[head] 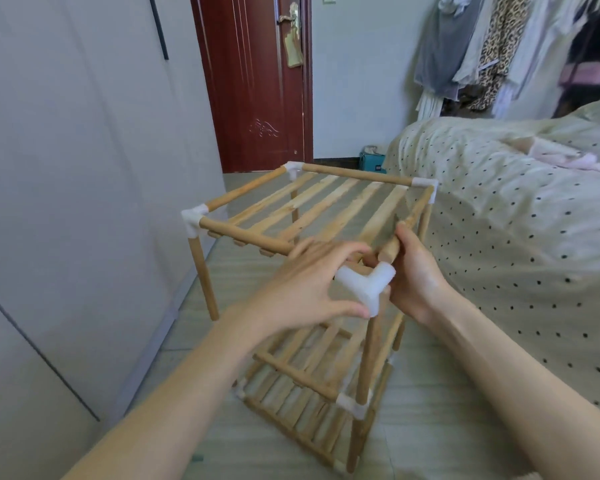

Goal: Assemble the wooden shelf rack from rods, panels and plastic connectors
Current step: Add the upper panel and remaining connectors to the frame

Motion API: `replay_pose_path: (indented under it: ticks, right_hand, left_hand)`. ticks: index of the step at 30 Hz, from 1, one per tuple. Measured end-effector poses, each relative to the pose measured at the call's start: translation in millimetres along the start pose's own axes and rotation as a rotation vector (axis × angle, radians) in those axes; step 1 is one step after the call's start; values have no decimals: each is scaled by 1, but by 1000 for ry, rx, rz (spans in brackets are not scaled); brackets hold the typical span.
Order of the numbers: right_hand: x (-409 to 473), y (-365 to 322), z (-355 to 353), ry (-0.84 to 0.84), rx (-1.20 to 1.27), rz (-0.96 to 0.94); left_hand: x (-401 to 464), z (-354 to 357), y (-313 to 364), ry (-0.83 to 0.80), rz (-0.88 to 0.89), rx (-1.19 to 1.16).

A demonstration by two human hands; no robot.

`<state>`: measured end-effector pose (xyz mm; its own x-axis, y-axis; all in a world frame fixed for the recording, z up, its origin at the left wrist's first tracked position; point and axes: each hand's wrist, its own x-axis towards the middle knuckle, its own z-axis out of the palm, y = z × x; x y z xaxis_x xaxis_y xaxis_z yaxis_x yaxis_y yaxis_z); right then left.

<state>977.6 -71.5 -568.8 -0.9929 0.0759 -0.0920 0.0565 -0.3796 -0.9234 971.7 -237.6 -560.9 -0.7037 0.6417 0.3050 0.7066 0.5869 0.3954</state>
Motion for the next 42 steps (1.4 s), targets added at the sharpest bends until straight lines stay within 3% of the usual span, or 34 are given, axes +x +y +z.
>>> replay_pose_path:
  ticks: [9,15,19,24,32,38,42]
  right_hand:
    - [-1,-8,-27,144,209,-16]
    - [-4,-5,-29,256,47,-24]
    - [-15,-3,-27,381,-211,-155]
    - [-33,-1,-35,276,-235,-239]
    - [-39,-1,-35,193,-109,-167]
    - [-32,1,-28,231,-303,-165]
    - [-24,1,-22,286,-492,-287]
  left_hand:
    - [38,36,17,165,180,229]
    - [36,34,24,181,143,145]
    - [35,33,26,170,115,110]
    - [38,35,29,181,67,101]
    - [40,35,33,176,43,107]
    - [44,26,25,85,74,31]
    - [48,20,13,70,70,-5]
